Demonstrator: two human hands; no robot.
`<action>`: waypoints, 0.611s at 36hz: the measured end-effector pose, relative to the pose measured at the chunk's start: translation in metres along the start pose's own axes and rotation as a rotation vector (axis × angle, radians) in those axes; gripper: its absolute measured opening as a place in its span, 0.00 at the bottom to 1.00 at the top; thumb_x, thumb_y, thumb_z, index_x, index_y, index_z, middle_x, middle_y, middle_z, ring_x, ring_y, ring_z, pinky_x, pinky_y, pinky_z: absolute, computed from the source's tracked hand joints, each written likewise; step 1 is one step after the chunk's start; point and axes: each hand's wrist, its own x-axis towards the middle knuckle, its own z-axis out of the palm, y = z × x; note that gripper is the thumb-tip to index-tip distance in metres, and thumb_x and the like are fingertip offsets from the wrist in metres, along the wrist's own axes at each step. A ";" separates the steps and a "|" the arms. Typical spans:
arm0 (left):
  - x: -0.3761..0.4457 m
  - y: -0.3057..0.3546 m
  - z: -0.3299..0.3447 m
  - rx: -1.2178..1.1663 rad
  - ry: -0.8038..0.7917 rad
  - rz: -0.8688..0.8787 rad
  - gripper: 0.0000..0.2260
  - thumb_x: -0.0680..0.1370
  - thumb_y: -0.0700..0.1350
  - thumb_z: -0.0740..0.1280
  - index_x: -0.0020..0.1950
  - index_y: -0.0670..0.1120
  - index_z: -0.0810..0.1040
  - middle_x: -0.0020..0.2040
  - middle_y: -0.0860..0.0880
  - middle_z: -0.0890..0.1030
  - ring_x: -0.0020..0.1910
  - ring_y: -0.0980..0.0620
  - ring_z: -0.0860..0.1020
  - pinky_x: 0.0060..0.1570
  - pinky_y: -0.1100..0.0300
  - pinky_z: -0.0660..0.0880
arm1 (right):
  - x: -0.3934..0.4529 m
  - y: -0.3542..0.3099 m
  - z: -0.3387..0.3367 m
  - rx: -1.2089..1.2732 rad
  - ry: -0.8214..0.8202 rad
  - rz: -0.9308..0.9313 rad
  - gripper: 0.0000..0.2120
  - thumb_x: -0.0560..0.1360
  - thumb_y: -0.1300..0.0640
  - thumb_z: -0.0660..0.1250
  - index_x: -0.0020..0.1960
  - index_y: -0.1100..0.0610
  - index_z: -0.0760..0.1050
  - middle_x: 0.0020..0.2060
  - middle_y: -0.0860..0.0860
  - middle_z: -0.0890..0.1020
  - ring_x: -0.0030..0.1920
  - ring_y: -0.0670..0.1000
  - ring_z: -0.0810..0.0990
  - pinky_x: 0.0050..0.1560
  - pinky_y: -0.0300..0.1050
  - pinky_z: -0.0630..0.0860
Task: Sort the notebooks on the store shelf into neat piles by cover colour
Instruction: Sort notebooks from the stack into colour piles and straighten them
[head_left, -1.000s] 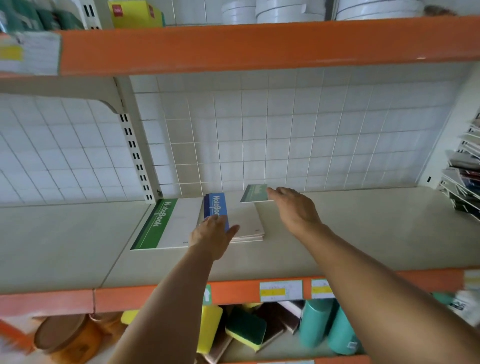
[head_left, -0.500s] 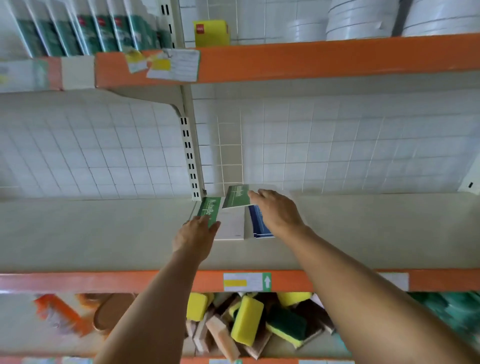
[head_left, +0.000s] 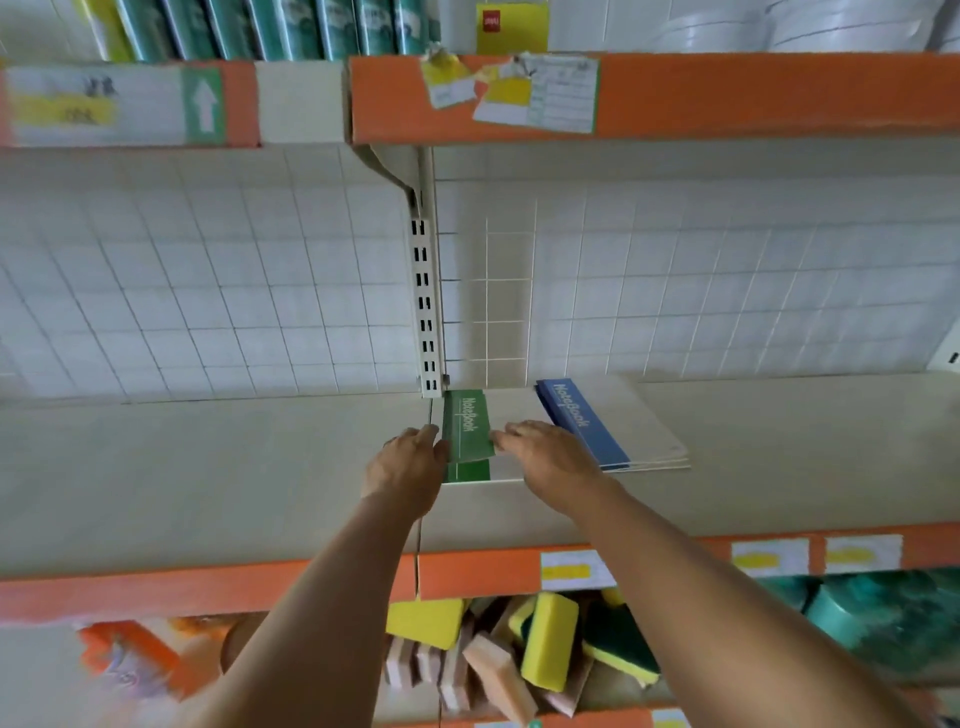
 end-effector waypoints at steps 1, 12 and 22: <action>0.000 0.001 0.002 -0.008 -0.012 0.023 0.18 0.84 0.53 0.50 0.69 0.50 0.69 0.63 0.46 0.75 0.60 0.45 0.74 0.51 0.54 0.71 | 0.001 0.000 0.001 -0.002 -0.033 0.003 0.30 0.75 0.74 0.54 0.73 0.53 0.64 0.68 0.55 0.71 0.67 0.56 0.69 0.66 0.50 0.68; 0.002 0.008 0.021 0.054 -0.125 0.214 0.20 0.76 0.59 0.65 0.65 0.52 0.74 0.65 0.51 0.72 0.63 0.48 0.72 0.56 0.54 0.73 | 0.011 -0.001 0.004 0.045 -0.250 0.088 0.27 0.78 0.56 0.59 0.76 0.52 0.59 0.72 0.52 0.66 0.71 0.55 0.64 0.68 0.51 0.65; 0.011 0.044 0.021 0.132 0.023 0.217 0.22 0.79 0.61 0.59 0.67 0.49 0.72 0.65 0.48 0.74 0.64 0.47 0.71 0.60 0.54 0.67 | -0.007 0.050 0.001 -0.013 -0.017 0.350 0.17 0.81 0.50 0.53 0.66 0.56 0.68 0.63 0.56 0.75 0.60 0.58 0.73 0.57 0.49 0.69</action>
